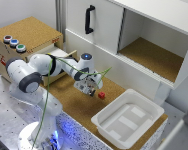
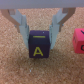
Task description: Place the purple object on the table
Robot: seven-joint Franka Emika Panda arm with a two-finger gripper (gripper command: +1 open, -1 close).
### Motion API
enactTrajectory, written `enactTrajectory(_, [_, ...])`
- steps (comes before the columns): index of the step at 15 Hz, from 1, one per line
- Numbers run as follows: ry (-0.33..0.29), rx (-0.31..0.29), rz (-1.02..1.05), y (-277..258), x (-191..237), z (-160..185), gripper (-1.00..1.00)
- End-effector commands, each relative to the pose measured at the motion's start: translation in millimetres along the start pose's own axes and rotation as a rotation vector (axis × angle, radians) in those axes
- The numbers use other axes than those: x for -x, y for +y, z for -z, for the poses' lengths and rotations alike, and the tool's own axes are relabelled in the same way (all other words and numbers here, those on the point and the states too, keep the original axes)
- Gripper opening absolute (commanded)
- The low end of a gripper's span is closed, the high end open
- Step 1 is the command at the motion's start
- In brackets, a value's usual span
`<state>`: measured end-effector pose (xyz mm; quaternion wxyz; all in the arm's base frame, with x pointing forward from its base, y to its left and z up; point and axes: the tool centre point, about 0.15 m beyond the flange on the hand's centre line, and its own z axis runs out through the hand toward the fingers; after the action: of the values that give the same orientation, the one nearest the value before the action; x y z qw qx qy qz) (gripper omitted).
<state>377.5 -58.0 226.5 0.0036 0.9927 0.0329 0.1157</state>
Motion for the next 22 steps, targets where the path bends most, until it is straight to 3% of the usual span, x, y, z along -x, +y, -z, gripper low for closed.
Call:
enactTrajectory(1, [-0.053, -0.045, -0.016, -15.1, -34.6, -26.7, -1.0])
enactTrajectory(7, [-0.04, -0.047, -0.029, -17.9, -45.5, -24.6, -1.0])
enactTrajectory(11, [-0.084, -0.041, -0.01, -25.5, -43.9, -30.4, -1.0])
enactTrajectory(12, [-0.088, -0.027, -0.011, -25.7, -41.7, -30.2, 1.0])
enactTrajectory(17, [-0.041, -0.01, -0.044, -16.1, -47.7, 10.7, 1.0])
enactTrajectory(22, [-0.04, -0.079, -0.11, -24.3, -49.6, 91.1, 1.0])
